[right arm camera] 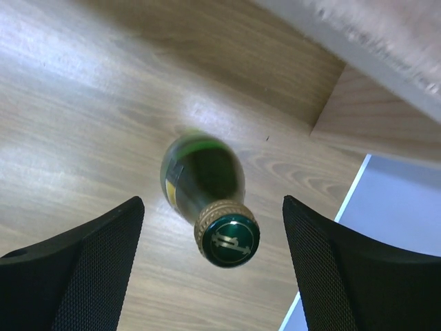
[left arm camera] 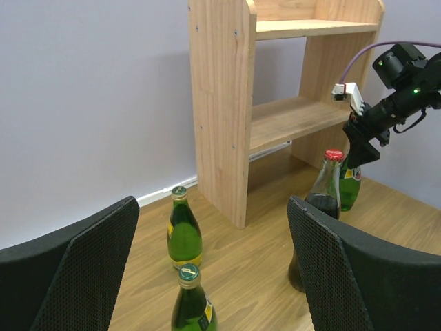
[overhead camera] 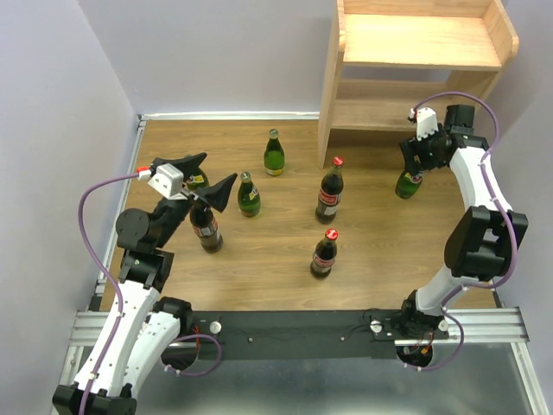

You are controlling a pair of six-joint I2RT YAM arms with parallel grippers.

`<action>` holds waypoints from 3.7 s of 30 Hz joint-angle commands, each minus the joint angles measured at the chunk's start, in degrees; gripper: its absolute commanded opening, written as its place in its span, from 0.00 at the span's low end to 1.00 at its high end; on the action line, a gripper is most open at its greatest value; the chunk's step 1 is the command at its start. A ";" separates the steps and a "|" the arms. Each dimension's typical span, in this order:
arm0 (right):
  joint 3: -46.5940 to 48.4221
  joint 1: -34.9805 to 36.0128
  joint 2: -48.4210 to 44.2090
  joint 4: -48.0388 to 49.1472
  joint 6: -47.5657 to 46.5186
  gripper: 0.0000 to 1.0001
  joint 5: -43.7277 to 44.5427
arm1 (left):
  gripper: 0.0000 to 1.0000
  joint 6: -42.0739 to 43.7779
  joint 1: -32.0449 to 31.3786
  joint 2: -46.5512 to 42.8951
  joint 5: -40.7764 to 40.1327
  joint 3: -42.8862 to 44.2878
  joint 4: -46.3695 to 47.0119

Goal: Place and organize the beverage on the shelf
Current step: Move the drink to the center of the board, then pick up the drink from the center of the board.

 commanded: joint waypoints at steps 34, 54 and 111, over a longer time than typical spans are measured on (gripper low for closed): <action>-40.98 -17.25 -21.66 33.88 -0.56 0.93 -36.02 | 0.96 0.94 -0.52 -1.64 1.61 -0.03 0.76; -40.53 -17.25 -2.14 56.63 -2.07 0.93 -39.19 | 0.96 1.46 -0.61 -1.03 0.90 -0.21 0.76; -35.89 -13.65 -12.23 59.29 11.03 0.01 -33.49 | 0.96 2.17 -0.61 -0.94 0.11 0.06 -0.12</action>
